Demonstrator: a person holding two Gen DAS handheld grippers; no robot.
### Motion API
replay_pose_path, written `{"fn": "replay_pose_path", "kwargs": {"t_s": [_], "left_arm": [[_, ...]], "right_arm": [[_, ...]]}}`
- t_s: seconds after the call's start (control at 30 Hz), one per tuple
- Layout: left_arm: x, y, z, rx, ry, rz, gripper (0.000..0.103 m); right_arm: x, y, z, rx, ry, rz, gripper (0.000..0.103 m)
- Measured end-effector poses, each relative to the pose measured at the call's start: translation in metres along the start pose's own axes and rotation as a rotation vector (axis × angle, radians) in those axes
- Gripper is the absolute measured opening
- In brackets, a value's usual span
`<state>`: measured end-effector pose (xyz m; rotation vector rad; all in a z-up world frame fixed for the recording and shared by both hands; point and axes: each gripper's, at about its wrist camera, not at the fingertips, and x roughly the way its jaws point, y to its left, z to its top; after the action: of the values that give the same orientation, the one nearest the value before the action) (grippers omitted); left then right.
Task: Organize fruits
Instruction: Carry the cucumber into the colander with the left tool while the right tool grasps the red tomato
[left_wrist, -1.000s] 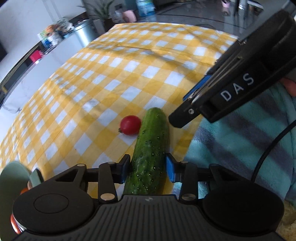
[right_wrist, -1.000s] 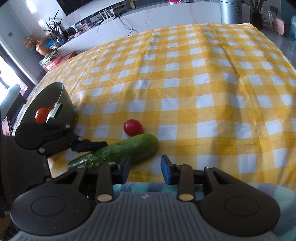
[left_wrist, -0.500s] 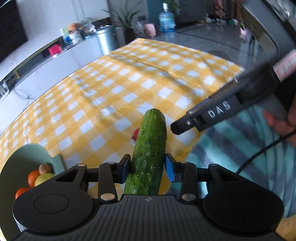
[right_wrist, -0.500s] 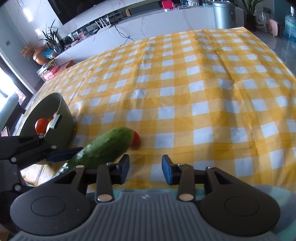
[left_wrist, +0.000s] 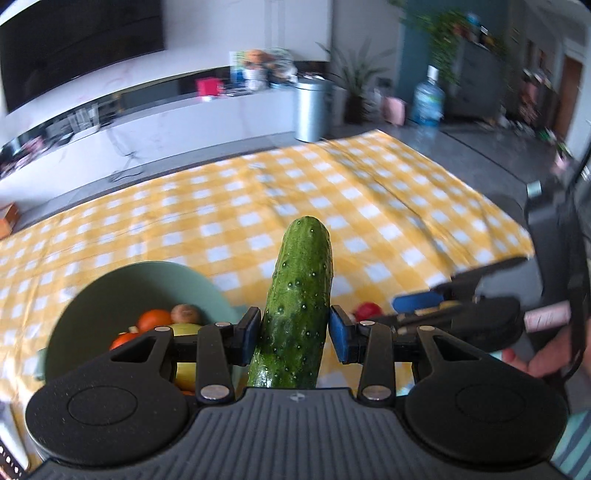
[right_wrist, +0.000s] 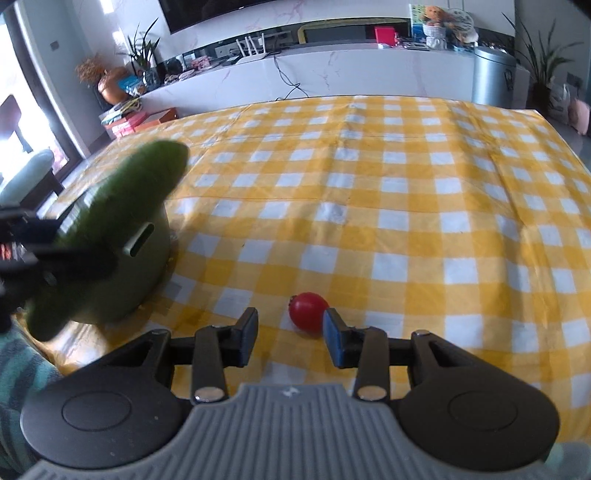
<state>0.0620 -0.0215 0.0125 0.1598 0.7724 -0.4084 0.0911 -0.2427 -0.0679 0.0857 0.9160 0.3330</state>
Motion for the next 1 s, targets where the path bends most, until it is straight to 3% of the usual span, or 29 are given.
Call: {"fn": "replay_pose_path", "kwargs": {"t_s": [0.3,0.53,0.7,0.9,1.0], "left_arm": [[-0.006,0.045,0.006,-0.109,-0.026,0.076,0.045],[-0.005,0.077,0.014,-0.091,0.005,0.098,0.045],[0.006,0.099,0.019,0.005,0.081,0.155,0.045],[0.023,0.109,0.007,0.136,0.198,0.164,0.045],[0.027,0.111,-0.001,0.147,0.215,0.204,0.045]], "right_arm": [[0.024,0.008,0.009,-0.042,0.039,-0.07,0.037],[0.032,0.003,0.011,-0.016,0.05,-0.089,0.038],[0.033,0.0,0.012,0.011,0.055,-0.093,0.037],[0.034,-0.003,0.013,0.039,0.051,-0.09,0.034],[0.036,-0.004,0.013,0.043,0.058,-0.093,0.034]]}}
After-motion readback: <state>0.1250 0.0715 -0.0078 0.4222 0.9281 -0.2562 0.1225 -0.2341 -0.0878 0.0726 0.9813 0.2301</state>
